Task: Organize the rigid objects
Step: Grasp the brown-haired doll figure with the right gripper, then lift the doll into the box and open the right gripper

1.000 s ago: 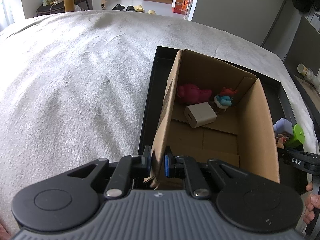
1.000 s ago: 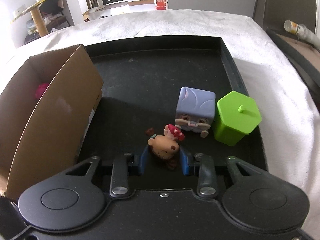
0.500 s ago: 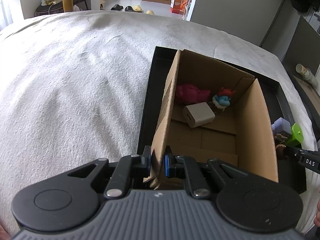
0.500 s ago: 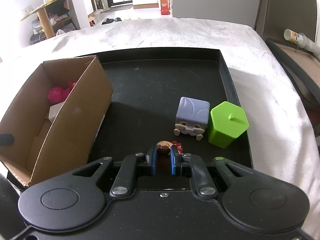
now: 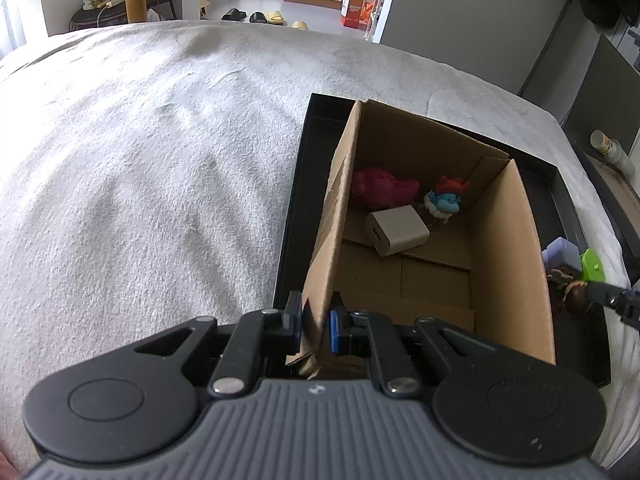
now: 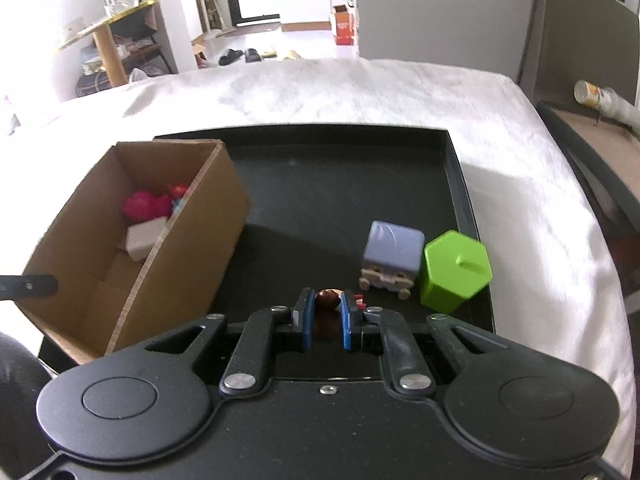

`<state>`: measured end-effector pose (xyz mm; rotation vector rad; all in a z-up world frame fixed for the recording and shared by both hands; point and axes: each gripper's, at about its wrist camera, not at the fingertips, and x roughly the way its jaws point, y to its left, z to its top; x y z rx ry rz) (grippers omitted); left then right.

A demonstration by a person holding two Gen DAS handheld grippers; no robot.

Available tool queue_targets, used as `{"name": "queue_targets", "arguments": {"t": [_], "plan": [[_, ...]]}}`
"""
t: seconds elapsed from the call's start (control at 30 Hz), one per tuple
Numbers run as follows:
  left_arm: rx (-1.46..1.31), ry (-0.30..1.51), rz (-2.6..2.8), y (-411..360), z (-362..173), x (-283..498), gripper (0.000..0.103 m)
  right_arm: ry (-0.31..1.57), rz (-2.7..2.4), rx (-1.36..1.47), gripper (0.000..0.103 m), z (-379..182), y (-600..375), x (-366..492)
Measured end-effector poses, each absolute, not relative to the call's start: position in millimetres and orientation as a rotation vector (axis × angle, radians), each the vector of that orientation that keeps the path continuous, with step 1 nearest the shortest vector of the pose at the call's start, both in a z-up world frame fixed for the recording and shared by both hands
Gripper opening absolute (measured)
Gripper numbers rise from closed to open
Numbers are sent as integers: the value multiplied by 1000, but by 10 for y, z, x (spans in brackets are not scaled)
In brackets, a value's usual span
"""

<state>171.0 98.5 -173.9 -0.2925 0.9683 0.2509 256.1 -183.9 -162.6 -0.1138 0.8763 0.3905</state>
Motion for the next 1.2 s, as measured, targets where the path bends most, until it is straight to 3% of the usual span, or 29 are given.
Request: {"name": "queue_targets", "arguments": {"t": [0.57, 1.2], "plan": [[-302, 962, 233, 1021, -1751, 1689, 12, 773, 549, -223, 13, -1067, -1217, 2442], [-331, 953, 199, 1088, -1777, 1663, 13, 723, 606, -336, 14, -1005, -558, 2386]]}}
